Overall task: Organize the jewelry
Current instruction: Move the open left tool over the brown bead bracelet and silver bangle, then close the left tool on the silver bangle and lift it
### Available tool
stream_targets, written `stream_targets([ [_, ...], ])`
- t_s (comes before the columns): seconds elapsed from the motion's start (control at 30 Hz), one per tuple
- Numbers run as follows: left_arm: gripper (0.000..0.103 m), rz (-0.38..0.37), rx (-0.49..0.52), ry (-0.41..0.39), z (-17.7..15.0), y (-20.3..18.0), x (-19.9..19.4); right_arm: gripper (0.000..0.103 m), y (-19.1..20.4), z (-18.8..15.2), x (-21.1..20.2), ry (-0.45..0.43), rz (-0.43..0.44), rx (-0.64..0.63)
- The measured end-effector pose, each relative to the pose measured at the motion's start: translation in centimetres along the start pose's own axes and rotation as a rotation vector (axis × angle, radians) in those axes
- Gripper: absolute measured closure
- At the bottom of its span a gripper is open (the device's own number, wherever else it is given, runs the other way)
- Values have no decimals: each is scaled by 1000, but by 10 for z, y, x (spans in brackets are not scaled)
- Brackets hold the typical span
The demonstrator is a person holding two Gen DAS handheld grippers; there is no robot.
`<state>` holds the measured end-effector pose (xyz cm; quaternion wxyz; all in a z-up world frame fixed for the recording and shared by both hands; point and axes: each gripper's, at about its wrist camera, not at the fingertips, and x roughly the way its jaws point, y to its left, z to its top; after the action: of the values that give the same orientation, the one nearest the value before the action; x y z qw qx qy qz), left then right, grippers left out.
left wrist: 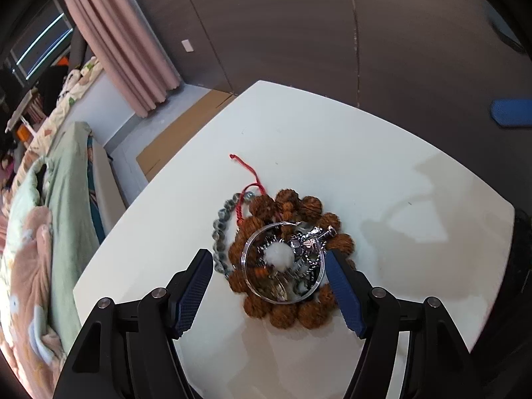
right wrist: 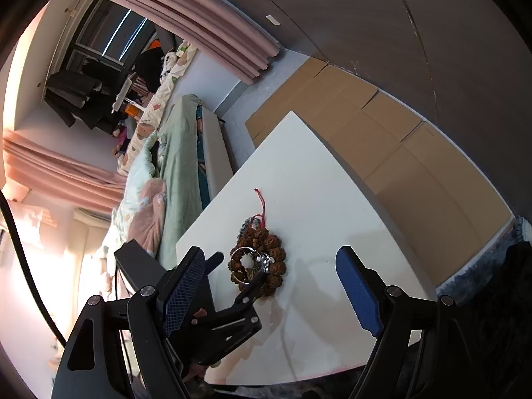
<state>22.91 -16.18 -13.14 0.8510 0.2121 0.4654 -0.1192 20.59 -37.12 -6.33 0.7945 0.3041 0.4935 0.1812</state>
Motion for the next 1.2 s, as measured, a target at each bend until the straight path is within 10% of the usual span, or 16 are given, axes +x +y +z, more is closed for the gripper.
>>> stream_targets([
  [0.37,69,-118,-139,-89,-8,25,-18,21,4,-1,5,21,-20,-17],
  [0.43,103,-139,-163,-105,-8,30,-23,21,4,-1,8,30,-26,-20],
  [0.83,101,-192,-218,-127,-12,45,-33,21,9,-4,16,41,-51,-39],
  [0.9,85,-194,-207,-129,-11,42,-35,21,9,-4,15,40,-50,-40],
  [0.97,34,-175,-192,-128,-11,41,-35,21,8,-3,15,37,-48,-39],
  [1.2,37,-116,-132,-151,-5,30,-34,21,0,1,6,13,-42,-10],
])
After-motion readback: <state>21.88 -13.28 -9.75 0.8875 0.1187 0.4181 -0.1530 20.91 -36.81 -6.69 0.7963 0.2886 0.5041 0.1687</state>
